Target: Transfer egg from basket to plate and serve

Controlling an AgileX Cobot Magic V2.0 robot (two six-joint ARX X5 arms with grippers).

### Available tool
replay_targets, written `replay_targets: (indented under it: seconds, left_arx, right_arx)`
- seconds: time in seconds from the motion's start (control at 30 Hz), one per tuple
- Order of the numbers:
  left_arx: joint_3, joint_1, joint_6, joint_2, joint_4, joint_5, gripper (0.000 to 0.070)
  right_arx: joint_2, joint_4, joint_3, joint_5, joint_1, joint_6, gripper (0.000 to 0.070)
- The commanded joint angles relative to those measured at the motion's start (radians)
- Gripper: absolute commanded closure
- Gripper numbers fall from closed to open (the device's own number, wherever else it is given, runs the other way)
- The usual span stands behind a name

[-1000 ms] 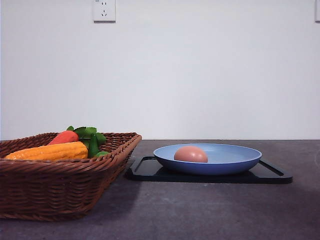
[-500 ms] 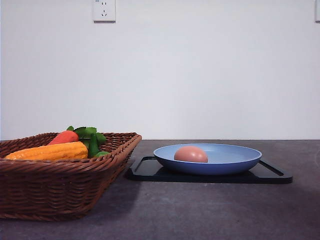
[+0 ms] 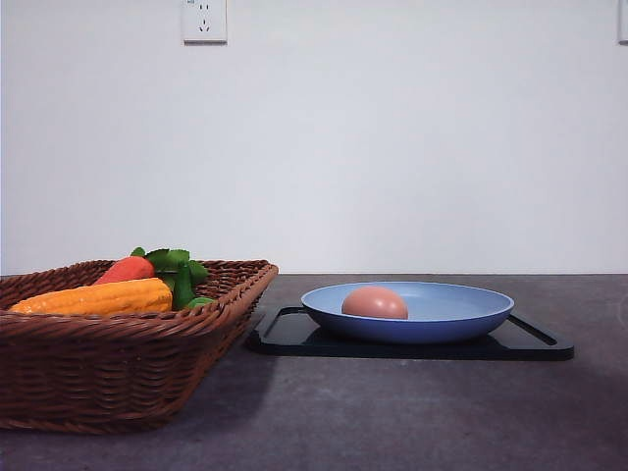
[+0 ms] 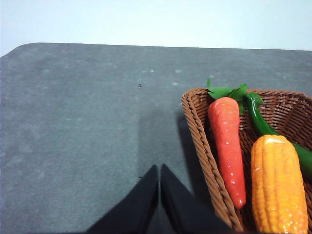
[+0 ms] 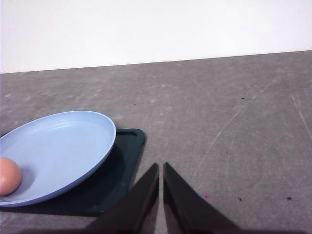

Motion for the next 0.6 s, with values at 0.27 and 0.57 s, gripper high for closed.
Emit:
replay_targets:
  seconds: [0.27, 0.57]
  left_arx:
    - [-0.021, 0.0, -0.002, -0.001, -0.013, 0.002, 0.07]
    - [-0.021, 0.0, -0.002, -0.001, -0.013, 0.002, 0.07]
  right_arx:
    - [-0.003, 0.011, -0.003, 0.002, 0.002, 0.01, 0.07]
    - [-0.003, 0.011, -0.003, 0.002, 0.002, 0.01, 0.07]
